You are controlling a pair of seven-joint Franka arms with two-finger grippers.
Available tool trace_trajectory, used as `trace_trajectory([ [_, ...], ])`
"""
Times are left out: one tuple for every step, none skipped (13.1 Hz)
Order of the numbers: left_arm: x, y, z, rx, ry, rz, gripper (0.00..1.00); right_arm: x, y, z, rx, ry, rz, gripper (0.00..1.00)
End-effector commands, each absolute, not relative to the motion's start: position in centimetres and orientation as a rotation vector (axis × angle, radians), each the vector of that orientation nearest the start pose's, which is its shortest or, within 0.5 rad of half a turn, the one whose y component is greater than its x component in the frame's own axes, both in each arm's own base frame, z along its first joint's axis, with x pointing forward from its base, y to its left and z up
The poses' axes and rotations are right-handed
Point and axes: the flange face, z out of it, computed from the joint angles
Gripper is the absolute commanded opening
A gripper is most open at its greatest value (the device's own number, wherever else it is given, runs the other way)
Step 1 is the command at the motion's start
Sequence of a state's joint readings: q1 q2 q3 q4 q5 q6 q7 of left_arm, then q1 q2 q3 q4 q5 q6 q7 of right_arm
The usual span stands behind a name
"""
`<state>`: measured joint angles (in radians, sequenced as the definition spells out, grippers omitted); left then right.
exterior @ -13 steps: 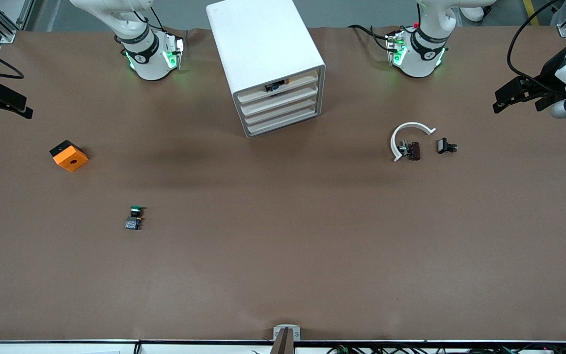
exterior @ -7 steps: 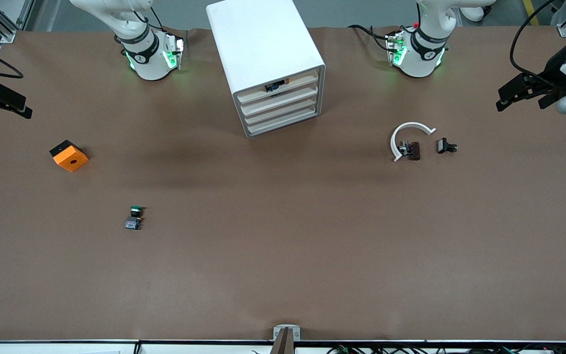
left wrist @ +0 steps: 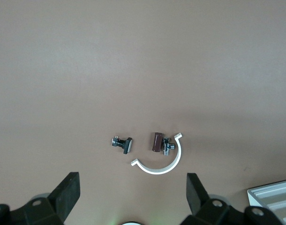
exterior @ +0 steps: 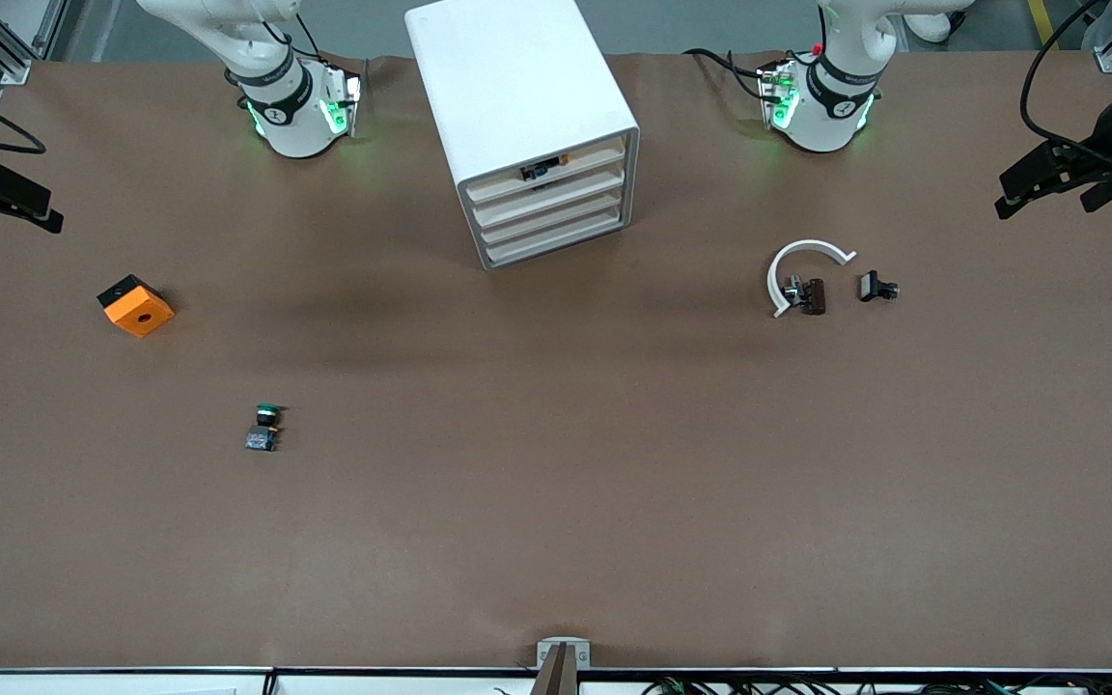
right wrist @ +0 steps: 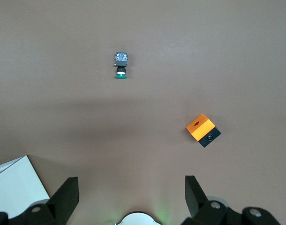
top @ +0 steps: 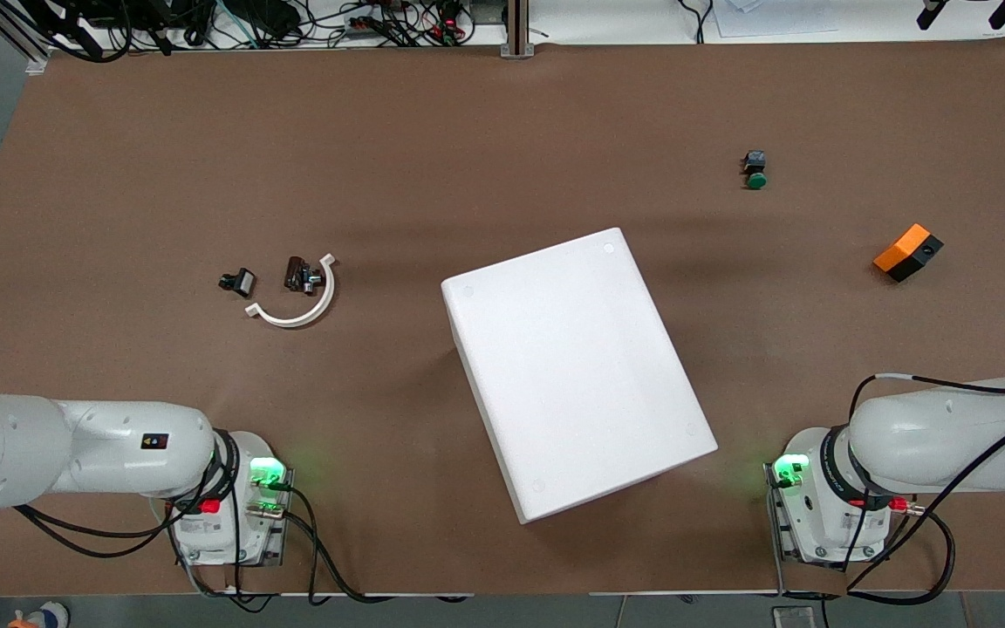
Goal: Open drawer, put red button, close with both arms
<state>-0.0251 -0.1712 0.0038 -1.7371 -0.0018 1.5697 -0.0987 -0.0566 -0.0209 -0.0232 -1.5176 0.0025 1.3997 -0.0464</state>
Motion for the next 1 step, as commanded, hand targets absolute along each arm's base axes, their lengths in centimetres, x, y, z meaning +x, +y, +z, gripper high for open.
trace_trajectory([
  [50.86,-0.84,64.28,-3.117,-0.122,-0.028,1.00,52.91,-4.28,65.04,-3.142,0.036,0.143,1.00],
])
